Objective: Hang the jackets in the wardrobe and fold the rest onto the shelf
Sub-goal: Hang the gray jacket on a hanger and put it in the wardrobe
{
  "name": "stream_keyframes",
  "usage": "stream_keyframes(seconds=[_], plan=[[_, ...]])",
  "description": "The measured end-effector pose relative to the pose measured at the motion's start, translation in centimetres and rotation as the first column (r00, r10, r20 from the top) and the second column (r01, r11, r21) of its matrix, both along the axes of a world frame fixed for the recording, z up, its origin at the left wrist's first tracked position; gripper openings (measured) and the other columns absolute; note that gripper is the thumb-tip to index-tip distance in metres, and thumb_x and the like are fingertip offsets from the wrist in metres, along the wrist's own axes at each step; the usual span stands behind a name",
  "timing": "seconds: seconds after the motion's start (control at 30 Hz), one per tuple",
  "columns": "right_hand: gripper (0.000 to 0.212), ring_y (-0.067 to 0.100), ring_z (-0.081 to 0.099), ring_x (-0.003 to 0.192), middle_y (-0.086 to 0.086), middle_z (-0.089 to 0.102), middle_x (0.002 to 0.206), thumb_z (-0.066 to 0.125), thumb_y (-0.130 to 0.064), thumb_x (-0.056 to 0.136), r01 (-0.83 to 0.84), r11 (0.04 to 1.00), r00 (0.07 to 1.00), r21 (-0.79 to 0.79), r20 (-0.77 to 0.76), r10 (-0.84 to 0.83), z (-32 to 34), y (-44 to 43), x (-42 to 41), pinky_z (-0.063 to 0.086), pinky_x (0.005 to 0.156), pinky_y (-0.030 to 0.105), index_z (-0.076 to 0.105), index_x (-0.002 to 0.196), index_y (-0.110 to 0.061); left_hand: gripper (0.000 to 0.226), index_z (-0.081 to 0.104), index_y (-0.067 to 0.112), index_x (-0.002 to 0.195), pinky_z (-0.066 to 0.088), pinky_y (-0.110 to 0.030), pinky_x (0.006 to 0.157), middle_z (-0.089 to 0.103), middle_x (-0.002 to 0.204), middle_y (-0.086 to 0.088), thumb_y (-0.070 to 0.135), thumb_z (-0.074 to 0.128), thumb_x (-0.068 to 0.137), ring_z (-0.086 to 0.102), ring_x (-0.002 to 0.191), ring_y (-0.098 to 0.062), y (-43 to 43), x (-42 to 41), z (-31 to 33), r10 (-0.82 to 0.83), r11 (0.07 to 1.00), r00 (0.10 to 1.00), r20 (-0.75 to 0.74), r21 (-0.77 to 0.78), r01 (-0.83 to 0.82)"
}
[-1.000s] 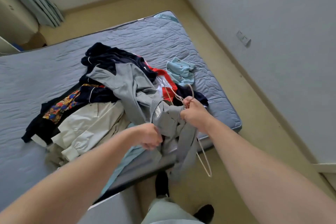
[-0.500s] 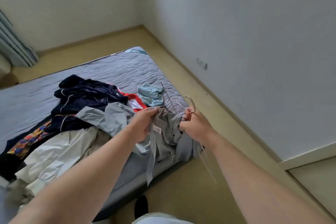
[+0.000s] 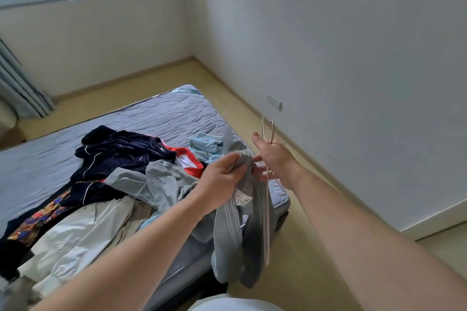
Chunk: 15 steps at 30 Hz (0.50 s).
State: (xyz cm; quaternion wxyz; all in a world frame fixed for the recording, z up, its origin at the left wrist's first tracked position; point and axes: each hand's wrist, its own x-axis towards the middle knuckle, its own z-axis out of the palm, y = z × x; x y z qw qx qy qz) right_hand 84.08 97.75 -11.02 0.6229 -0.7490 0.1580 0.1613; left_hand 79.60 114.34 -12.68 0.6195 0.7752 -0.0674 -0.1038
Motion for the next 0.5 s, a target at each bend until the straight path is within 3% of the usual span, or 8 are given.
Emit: stream_keyframes(seconds=[0.13, 0.17, 0.23, 0.27, 0.33, 0.4, 0.47, 0.5], plan=[[0.067, 0.024, 0.071, 0.087, 0.004, 0.069, 0.103, 0.065, -0.076, 0.076, -0.116, 0.991, 0.984, -0.062, -0.144, 0.106, -0.4, 1.1, 1.6, 0.061, 0.069, 0.038, 0.065, 0.108, -0.017, 0.014, 0.060, 0.012, 0.082, 0.051, -0.042, 0.077, 0.057, 0.087, 0.007, 0.012, 0.062, 0.095, 0.056, 0.084, -0.019, 1.1, 0.0, -0.6, -0.292, 0.907, 0.885, 0.362, 0.398, 0.136], [0.058, 0.023, 0.071, 0.086, 0.003, 0.070, 0.099, 0.074, -0.066, 0.076, -0.161, 0.984, 0.975, -0.070, -0.163, 0.148, -0.6, 1.5, 1.7, 0.058, 0.067, 0.037, 0.066, 0.102, -0.015, 0.014, 0.060, 0.008, 0.082, 0.050, -0.041, 0.074, 0.056, 0.089, 0.006, 0.012, 0.063, 0.095, 0.055, 0.083, -0.020, 1.2, 0.0, -0.6, -0.360, 0.877, 0.831, 0.424, 0.457, 0.147], [0.029, 0.021, 0.060, 0.074, 0.006, 0.060, 0.079, 0.082, -0.022, 0.071, -0.244, 0.960, 0.966, -0.137, -0.122, 0.228, -1.1, 2.1, 2.2, 0.049, 0.064, 0.034, 0.056, 0.077, -0.012, 0.015, 0.064, 0.008, 0.083, 0.050, -0.040, 0.071, 0.056, 0.090, 0.008, 0.016, 0.063, 0.096, 0.056, 0.083, -0.021, 1.6, 0.0, -0.7, -0.453, 0.841, 0.765, 0.458, 0.505, 0.196], [0.031, 0.019, 0.052, 0.068, 0.006, 0.050, 0.071, 0.076, -0.003, 0.066, -0.239, 0.954, 0.970, -0.181, -0.091, 0.226, -1.3, 2.5, 2.4, 0.044, 0.060, 0.033, 0.048, 0.070, -0.015, 0.018, 0.065, 0.012, 0.083, 0.050, -0.040, 0.071, 0.054, 0.088, 0.011, 0.022, 0.062, 0.097, 0.057, 0.082, -0.021, 1.9, 0.1, -1.0, -0.482, 0.823, 0.773, 0.413, 0.516, 0.237], [0.047, 0.018, 0.046, 0.060, 0.003, 0.040, 0.065, 0.066, 0.012, 0.067, -0.177, 0.958, 0.984, -0.225, -0.052, 0.169, -1.5, 2.9, 2.9, 0.039, 0.053, 0.030, 0.035, 0.067, -0.023, 0.031, 0.068, 0.028, 0.079, 0.053, -0.036, 0.068, 0.059, 0.078, 0.015, 0.046, 0.054, 0.099, 0.060, 0.073, -0.014, 2.9, 0.5, -1.4, -0.478, 0.810, 0.857, 0.193, 0.474, 0.345], [0.049, 0.016, 0.049, 0.055, 0.002, 0.040, 0.064, 0.060, 0.014, 0.073, -0.146, 0.970, 0.989, -0.196, -0.041, 0.141, -1.3, 3.0, 3.2, 0.039, 0.050, 0.029, 0.030, 0.069, -0.025, 0.043, 0.075, 0.035, 0.083, 0.057, -0.032, 0.066, 0.073, 0.082, 0.015, 0.061, 0.045, 0.099, 0.069, 0.069, -0.012, 4.3, 1.4, -2.1, -0.379, 0.888, 0.921, -0.088, 0.247, 0.389], [0.042, 0.018, 0.043, 0.060, 0.005, 0.037, 0.069, 0.052, 0.011, 0.073, -0.139, 0.972, 0.990, -0.189, -0.021, 0.138, -1.2, 2.7, 3.7, 0.034, 0.048, 0.031, 0.031, 0.071, -0.024, 0.045, 0.077, 0.024, 0.088, 0.062, -0.037, 0.070, 0.078, 0.088, 0.001, 0.052, 0.045, 0.103, 0.075, 0.073, -0.023, 5.6, 3.2, -3.8, -0.217, 0.967, 0.945, -0.246, 0.078, 0.242], [0.037, 0.019, 0.041, 0.063, 0.005, 0.036, 0.072, 0.049, 0.009, 0.073, -0.125, 0.972, 0.992, -0.200, -0.004, 0.126, -1.2, 2.6, 4.0, 0.032, 0.048, 0.032, 0.032, 0.071, -0.024, 0.040, 0.075, 0.018, 0.088, 0.063, -0.043, 0.073, 0.078, 0.085, -0.003, 0.045, 0.050, 0.103, 0.075, 0.073, -0.026, 6.2, 4.5, -4.9, -0.127, 0.981, 0.959, -0.252, 0.113, 0.160]])
